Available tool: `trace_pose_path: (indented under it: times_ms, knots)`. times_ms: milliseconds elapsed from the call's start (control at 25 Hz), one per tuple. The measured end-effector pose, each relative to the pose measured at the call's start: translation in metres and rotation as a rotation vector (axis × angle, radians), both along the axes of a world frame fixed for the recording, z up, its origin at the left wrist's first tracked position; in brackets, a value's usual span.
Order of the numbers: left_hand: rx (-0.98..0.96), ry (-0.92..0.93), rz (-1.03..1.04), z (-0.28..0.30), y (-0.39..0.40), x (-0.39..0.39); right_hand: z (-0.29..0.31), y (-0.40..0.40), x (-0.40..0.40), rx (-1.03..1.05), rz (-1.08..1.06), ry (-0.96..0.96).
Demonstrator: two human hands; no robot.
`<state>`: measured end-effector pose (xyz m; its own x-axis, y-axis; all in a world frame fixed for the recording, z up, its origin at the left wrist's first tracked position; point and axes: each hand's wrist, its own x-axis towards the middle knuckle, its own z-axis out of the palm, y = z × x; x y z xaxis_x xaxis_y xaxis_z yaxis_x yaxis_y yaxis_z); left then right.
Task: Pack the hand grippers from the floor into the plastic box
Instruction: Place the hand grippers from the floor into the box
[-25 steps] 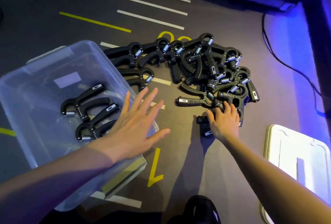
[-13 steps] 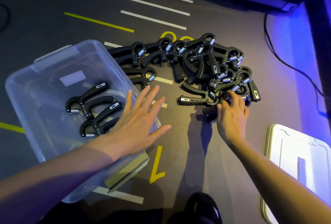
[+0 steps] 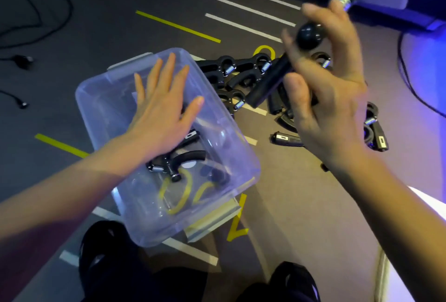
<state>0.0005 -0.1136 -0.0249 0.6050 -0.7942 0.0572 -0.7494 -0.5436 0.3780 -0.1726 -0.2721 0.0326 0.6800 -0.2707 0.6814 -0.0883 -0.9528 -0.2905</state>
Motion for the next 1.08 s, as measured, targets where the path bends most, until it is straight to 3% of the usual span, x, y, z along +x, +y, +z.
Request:
trace_pose_path:
  times_ms: [160,200,280,360,480,720,880,960,1080]
  knots:
    - [-0.249,0.15,0.091,0.011,0.024,0.028,-0.004,0.039,0.025,0.004,0.252,0.189]
    - [-0.291,0.273,0.085,0.013,0.027,0.032,-0.01,0.047,0.029,0.014,0.303,0.233]
    - [-0.343,0.704,0.108,0.019,0.032,0.03,-0.021,0.061,0.036,0.009,0.391,0.333]
    - [-0.248,1.11,0.158,0.022,0.036,0.023,-0.032,0.071,0.041,-0.047,0.453,0.426]
    - [-0.151,1.357,0.078,0.013,0.047,0.021,-0.046,0.085,0.045,-0.146,0.48,0.595]
    - [-0.195,1.218,0.161,0.003,0.05,0.014,-0.06,0.101,0.052,-0.235,0.561,0.689]
    - [-0.197,1.136,0.239,-0.005,0.05,0.01,-0.061,0.106,0.05,-0.138,0.655,0.782]
    - [-0.204,1.109,0.236,-0.008,0.052,0.009,-0.059,0.109,0.048,0.029,0.668,0.705]
    - [-0.22,1.026,0.174,-0.007,0.06,0.014,-0.059,0.106,0.047,0.572,0.443,0.466]
